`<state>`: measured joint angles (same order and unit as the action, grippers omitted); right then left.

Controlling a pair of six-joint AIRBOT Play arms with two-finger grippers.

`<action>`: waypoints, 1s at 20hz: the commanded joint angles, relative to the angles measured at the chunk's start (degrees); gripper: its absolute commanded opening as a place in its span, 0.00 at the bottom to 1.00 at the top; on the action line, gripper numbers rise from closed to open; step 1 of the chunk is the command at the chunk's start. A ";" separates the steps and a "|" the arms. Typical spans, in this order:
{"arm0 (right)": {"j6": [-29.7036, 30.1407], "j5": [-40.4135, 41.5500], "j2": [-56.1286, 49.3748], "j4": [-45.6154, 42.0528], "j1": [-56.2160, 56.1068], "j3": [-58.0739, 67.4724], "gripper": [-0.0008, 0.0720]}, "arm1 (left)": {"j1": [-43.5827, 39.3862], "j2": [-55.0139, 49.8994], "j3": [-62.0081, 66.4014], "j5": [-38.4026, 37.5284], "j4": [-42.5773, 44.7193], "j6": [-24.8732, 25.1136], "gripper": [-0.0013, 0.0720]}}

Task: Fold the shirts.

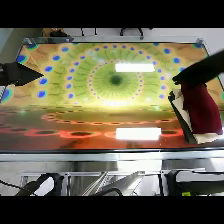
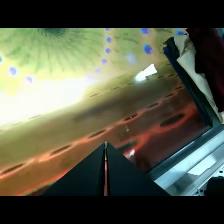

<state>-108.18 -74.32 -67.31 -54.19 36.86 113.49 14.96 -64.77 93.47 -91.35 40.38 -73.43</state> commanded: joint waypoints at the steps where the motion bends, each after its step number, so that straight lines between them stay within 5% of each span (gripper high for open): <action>1: -8.90 -16.02 4.00 -18.05 4.81 0.00 0.04 | 0.02 0.35 -2.12 0.46 -0.15 0.39 0.04; 12: -1.49 -31.12 5.86 -24.85 5.88 -8.46 0.05 | 0.02 0.42 -2.12 -0.13 -0.07 0.55 0.04; 13: -0.46 -31.15 5.95 -25.66 5.88 -10.01 0.11 | 0.02 0.42 -2.12 -0.13 -0.07 0.55 0.04; 14: 0.24 -31.15 5.95 -26.12 5.88 -11.13 0.46 | 0.02 0.42 -2.12 -0.13 -0.07 0.55 0.04; 15: 0.22 -31.15 5.95 -26.32 5.88 -12.00 0.93 | 0.02 0.42 -2.12 -0.15 -0.02 0.57 0.04; 20: 0.20 -31.12 5.95 -26.18 5.88 -12.20 0.96 | 0.02 0.39 -2.12 -0.15 -0.04 0.57 0.04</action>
<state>-108.49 -105.03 -61.43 -79.96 42.72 101.91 14.98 -64.40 91.37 -91.50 40.38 -72.84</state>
